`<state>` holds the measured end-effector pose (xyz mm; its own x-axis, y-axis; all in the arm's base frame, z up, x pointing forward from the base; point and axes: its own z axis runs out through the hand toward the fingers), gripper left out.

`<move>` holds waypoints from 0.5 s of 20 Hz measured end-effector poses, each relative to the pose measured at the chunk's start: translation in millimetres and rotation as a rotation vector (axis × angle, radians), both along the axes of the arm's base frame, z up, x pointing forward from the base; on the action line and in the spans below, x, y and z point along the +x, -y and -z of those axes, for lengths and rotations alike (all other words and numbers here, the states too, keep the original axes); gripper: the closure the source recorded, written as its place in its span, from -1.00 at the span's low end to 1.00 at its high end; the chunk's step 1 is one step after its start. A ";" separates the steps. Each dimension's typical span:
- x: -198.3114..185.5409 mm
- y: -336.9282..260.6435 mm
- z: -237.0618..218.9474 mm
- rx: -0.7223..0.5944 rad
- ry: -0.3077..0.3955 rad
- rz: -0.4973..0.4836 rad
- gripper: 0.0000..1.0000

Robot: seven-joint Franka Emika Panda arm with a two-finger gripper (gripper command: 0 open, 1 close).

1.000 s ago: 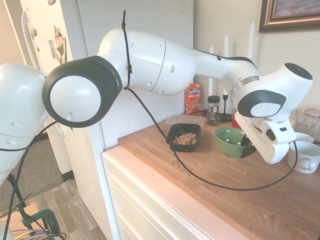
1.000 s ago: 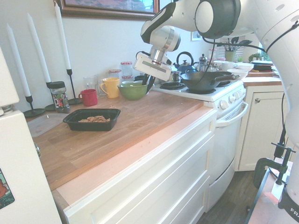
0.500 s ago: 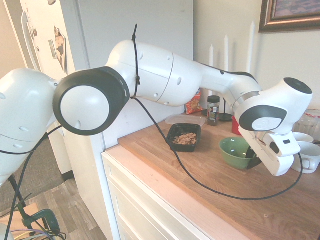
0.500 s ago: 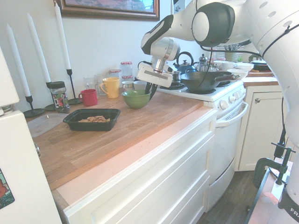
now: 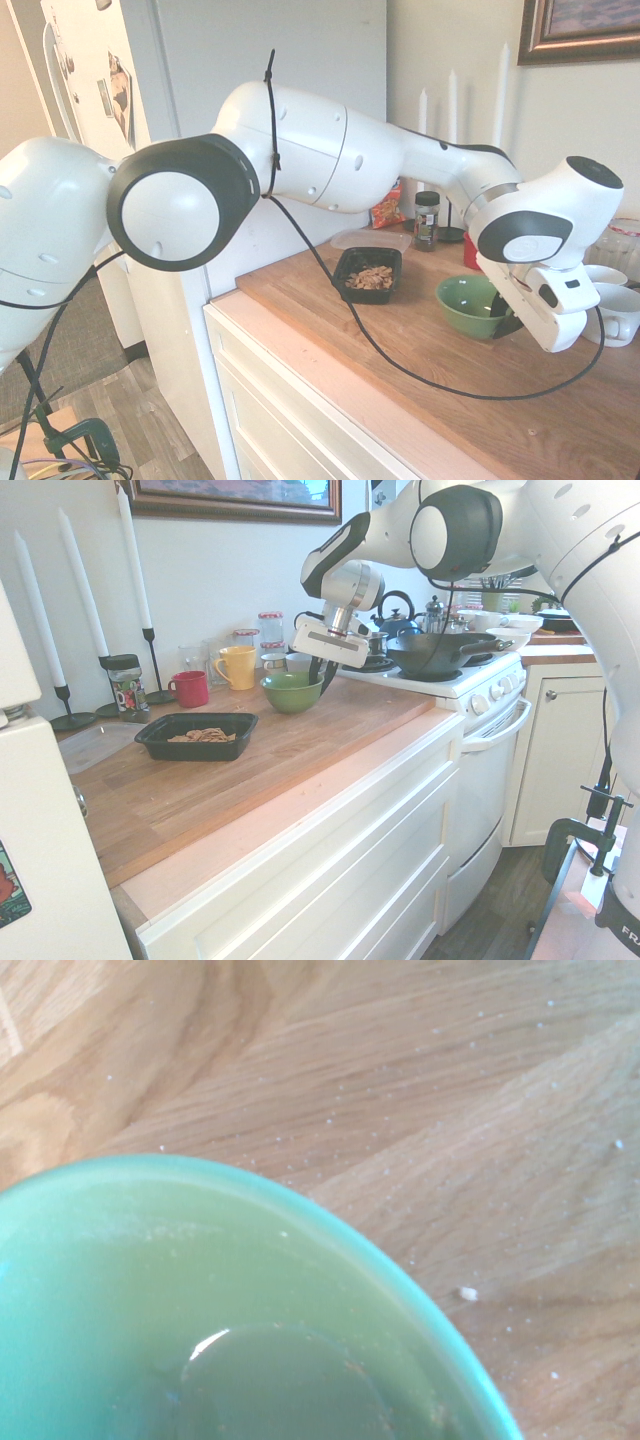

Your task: Pour the cereal into the box

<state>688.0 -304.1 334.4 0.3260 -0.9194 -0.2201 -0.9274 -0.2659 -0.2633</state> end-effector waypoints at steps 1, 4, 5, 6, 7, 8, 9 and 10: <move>0.4 -0.6 -0.6 -0.005 0.001 -0.005 -1.00; 0.4 -1.6 -12.2 -0.066 -0.005 -0.036 -1.00; 0.3 -1.8 -21.7 -0.117 -0.008 -0.052 -1.00; 0.2 -4.7 -33.7 -0.167 -0.012 -0.067 -1.00; -0.1 -10.0 -46.2 -0.218 -0.015 -0.080 -1.00; -0.8 -18.4 -57.9 -0.263 -0.016 -0.093 -1.00; -2.1 -27.9 -67.8 -0.298 -0.015 -0.104 -1.00; -4.1 -37.3 -75.8 -0.324 -0.012 -0.111 -1.00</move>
<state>683.9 -266.8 410.2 0.4274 -0.9011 0.0730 -0.8906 -0.4335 -0.1377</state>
